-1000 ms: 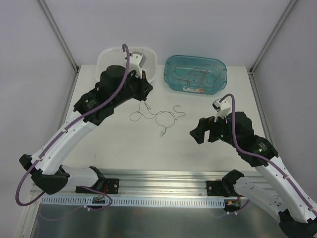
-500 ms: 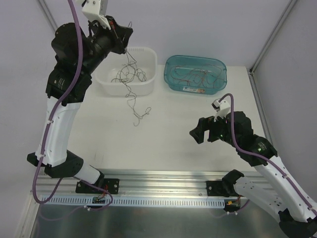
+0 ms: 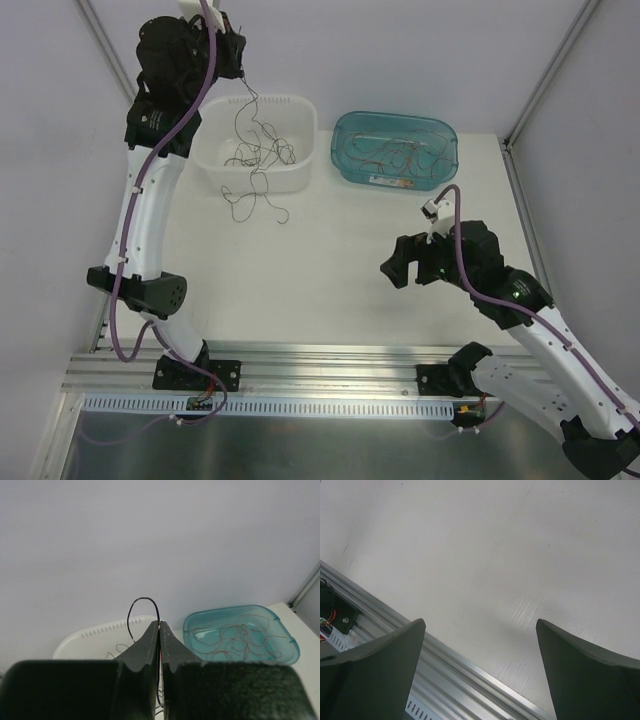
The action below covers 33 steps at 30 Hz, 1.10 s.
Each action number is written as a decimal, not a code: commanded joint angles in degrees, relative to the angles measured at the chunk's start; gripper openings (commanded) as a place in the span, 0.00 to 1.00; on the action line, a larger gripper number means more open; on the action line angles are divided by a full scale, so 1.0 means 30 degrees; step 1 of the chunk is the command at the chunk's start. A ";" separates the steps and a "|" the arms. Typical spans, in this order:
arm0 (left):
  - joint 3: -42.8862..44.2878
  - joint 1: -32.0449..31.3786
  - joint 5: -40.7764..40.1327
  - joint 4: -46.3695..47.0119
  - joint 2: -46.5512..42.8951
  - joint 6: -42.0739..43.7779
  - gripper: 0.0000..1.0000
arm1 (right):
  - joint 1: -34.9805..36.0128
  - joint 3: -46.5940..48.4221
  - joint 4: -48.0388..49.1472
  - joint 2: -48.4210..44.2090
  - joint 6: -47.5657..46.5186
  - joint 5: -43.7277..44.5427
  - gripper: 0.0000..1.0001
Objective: Untangle the cables
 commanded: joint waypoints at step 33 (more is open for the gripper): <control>-1.4033 0.2890 0.0475 0.4746 -0.3802 -0.3197 0.99 | 0.0126 -0.0152 0.0382 0.0286 0.0109 -0.0209 0.98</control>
